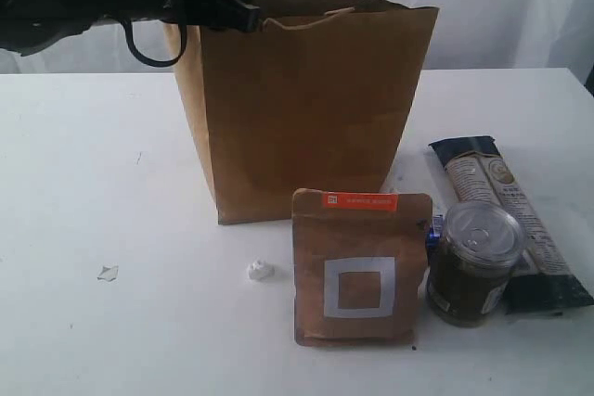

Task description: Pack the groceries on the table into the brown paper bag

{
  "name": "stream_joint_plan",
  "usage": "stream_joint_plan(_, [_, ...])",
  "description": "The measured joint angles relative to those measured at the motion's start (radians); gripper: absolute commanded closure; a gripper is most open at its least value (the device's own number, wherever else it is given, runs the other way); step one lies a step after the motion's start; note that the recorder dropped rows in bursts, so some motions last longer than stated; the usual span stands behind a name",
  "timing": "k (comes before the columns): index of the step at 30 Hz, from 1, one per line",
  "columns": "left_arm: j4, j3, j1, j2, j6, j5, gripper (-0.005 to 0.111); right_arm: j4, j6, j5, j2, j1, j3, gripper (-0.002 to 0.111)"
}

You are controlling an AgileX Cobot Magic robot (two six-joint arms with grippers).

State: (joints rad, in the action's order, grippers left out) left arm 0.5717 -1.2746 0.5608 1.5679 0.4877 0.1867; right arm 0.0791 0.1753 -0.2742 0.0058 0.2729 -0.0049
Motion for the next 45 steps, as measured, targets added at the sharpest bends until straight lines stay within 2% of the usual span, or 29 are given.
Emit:
stream_joint_plan(13, [0.02, 0.0, 0.0, -0.002, 0.023, 0.017, 0.042, 0.0, 0.0, 0.0, 0.0, 0.0, 0.0, 0.108])
stream_joint_plan(19, [0.058, 0.052, 0.004, -0.088, 0.064, 0.019, 0.042, 0.0, 0.0, 0.0, 0.0, 0.0, 0.0, 0.108])
stream_joint_plan(35, [0.107, 0.428, 0.004, -0.494, 0.09, 0.019, 0.042, 0.0, 0.0, 0.0, 0.0, 0.0, 0.0, 0.108])
stream_joint_plan(40, [0.117, 0.565, 0.004, -0.58, 0.21, 0.021, 0.042, 0.0, 0.0, 0.0, 0.0, 0.0, 0.0, 0.108])
stream_joint_plan(45, [0.12, 0.655, 0.008, -0.591, 0.344, 0.026, 0.041, 0.0, 0.0, 0.0, 0.0, 0.0, 0.0, 0.108])
